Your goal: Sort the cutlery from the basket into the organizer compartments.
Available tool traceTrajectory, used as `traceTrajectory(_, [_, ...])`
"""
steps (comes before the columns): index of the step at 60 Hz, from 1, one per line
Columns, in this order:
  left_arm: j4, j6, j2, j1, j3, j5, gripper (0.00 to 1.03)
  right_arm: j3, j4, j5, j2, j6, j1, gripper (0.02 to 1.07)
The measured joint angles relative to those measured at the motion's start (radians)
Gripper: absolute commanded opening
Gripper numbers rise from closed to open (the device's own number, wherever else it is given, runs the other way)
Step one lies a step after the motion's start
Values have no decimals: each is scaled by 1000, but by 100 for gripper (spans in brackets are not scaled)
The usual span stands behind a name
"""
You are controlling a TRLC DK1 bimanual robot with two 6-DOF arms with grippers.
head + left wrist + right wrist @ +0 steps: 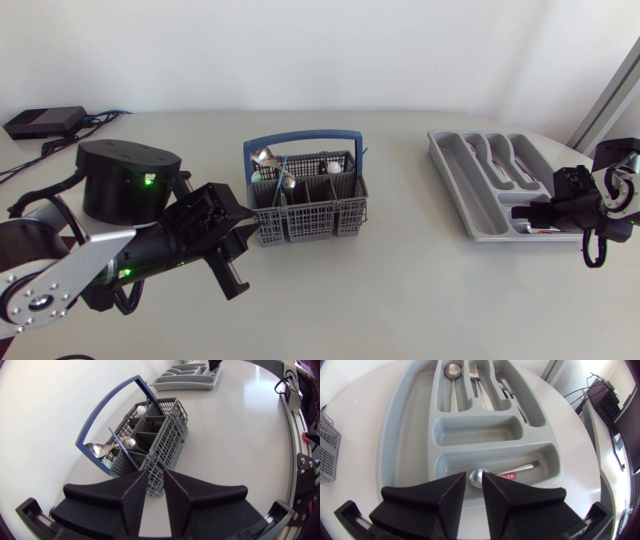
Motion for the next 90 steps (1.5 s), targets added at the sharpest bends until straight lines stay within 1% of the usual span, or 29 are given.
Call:
traceTrajectory(9, [0, -2, 4, 7, 20, 0, 24, -21, 0, -10, -63, -23, 10, 53])
traceTrajectory(15, [-3, -5, 19, 8, 36, 0, 24, -45, -16, -95, -183, -36, 16, 55])
traceTrajectory(26, [-12, -27, 62, 9, 71, 0, 24, -78, -101, -270, -423, -40, 61, 56])
traceTrajectory(28, [-15, -30, 75, 9, 80, 0, 24, -89, -126, -295, -468, -40, 80, 57])
traceTrajectory(34, [-18, -48, 105, 9, 108, 0, 24, -108, -201, -375, -576, -40, 167, 57])
traceTrajectory(43, [-18, -55, 146, 9, 135, 0, 24, -108, -238, -407, -658, -19, 352, 57])
traceTrajectory(54, [-14, -55, 186, 23, 143, 0, 24, -86, -247, -410, -628, 64, 555, 57])
traceTrajectory(57, [-8, -55, 199, 32, 144, 0, 24, -61, -243, -411, -594, 97, 617, 57])
traceTrajectory(66, [-5, -55, 217, 55, 145, 5, 24, 4, -208, -409, -478, 163, 731, 57])
traceTrajectory(81, [20, -55, 224, 100, 145, 46, 24, 90, -121, -390, -288, 262, 852, 57])
traceTrajectory(90, [34, -55, 227, 111, 145, 64, 24, 141, -76, -352, -195, 302, 915, 57])
